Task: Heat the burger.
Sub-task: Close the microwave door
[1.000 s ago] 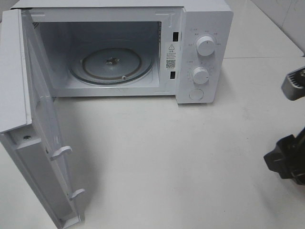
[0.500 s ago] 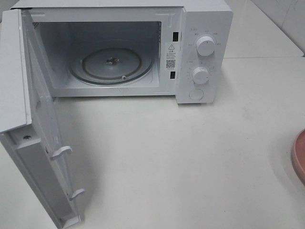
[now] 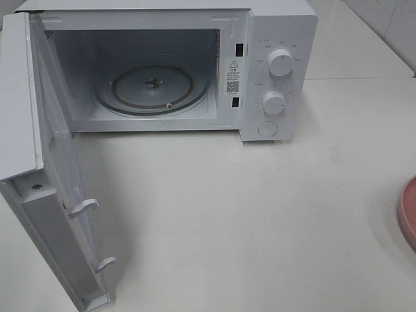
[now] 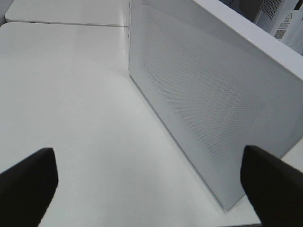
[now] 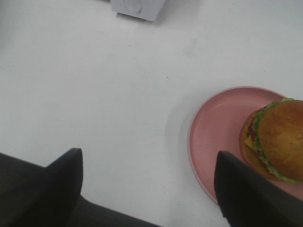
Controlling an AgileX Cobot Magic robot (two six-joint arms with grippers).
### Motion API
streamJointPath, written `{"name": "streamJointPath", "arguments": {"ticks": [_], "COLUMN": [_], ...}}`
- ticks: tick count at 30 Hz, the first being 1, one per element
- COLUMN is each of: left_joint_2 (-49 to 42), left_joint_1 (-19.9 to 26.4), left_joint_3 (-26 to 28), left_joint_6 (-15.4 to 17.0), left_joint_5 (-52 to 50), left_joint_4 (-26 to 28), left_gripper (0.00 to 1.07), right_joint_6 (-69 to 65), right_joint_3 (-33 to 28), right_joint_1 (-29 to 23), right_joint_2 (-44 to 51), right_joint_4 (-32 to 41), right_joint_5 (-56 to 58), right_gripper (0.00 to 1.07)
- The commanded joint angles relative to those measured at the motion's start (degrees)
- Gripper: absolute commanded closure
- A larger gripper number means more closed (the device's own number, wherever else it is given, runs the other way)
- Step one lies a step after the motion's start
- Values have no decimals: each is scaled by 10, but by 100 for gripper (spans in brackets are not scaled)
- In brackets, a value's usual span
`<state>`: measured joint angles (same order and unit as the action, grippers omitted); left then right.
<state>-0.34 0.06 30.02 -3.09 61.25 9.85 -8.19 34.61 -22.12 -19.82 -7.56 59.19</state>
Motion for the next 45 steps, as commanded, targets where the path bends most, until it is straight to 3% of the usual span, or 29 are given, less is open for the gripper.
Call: {"name": "streamJointPath", "arguments": {"ticks": [1,8,13,23,45], "left_joint_2": [-9,-9,-9,-9,-9], "left_joint_1": [1,1,1,1,1], "left_joint_3": [-1,-1,-1,-1,-1], "left_joint_6": [1,1,1,1,1], "left_joint_5": [-3,-3,-3,-3,-3], "left_joint_4": [5,5,5,5,5], "left_gripper": [9,9,9,9,9], "right_joint_6": [14,28,69,76,75], "right_joint_3": [4,0,-38,-60,-60], "right_joint_1": [23,75,133,196,201], "right_joint_2": [17,60,126,217,216], "right_joint_4": [2,18,47,68,72], "right_joint_5": [7,5,0,-22,-22], "right_gripper": [31,31,31,31,32]}}
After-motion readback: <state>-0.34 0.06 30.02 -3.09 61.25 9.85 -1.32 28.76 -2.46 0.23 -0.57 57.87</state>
